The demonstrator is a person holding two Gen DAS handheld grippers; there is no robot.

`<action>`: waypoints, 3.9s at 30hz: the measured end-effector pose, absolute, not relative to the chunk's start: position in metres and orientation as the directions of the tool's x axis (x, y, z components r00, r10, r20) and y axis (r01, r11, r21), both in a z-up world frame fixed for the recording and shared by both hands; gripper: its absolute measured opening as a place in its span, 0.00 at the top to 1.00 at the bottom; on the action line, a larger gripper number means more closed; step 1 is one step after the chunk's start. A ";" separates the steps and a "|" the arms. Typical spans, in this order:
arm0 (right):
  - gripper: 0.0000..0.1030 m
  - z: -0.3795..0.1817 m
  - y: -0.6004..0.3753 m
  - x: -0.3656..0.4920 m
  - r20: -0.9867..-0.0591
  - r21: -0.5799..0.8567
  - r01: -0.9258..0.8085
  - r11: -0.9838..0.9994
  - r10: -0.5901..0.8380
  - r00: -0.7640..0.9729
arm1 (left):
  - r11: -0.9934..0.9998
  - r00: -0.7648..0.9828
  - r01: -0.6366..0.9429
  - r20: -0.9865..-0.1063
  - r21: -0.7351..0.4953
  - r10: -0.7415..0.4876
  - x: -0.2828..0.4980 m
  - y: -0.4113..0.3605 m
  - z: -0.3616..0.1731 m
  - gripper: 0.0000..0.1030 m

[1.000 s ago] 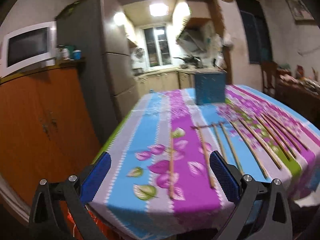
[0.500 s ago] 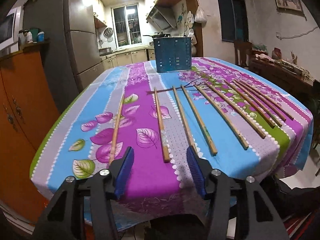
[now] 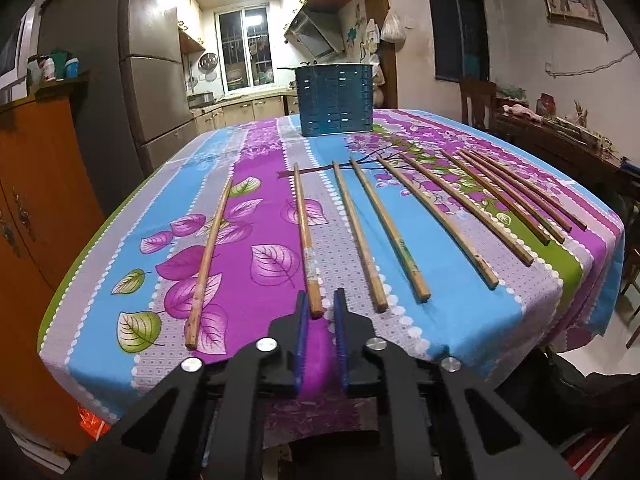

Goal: Organize utensils
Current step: 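Close the left gripper on one chopstick while the right gripper grasps another, then lift the chopsticks upright in both grippers and carry them toward the blue holder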

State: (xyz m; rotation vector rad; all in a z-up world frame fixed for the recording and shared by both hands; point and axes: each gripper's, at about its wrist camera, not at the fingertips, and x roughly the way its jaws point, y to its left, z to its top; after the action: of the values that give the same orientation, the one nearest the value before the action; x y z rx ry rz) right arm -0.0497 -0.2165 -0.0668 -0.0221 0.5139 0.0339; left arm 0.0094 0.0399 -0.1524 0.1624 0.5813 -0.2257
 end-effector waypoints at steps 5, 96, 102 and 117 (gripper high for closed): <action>0.71 -0.079 -0.204 -0.041 -0.528 -0.029 -0.065 0.997 0.040 0.848 | 0.964 0.819 0.254 -0.547 0.077 -0.172 0.008 0.041 -0.154 0.91; 0.96 0.062 -0.244 0.075 -0.332 -0.023 -0.196 0.980 0.177 0.927 | 0.943 0.913 0.332 -0.257 0.019 -0.316 0.118 0.070 0.053 0.93; 0.96 0.078 -0.245 0.082 -0.342 0.001 -0.235 0.972 0.221 0.913 | 0.938 0.911 0.347 -0.244 0.023 -0.332 0.116 0.064 0.062 0.93; 0.96 0.100 -0.242 0.114 -0.360 0.070 -0.297 0.952 0.302 0.883 | 0.910 0.893 0.413 -0.215 0.036 -0.396 0.132 0.026 0.088 0.93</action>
State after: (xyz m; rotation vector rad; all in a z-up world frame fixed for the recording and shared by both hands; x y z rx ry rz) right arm 0.1139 -0.2421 0.1000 0.0134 0.3768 0.3115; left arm 0.1321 0.0263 0.0880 0.0813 0.2059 -0.4202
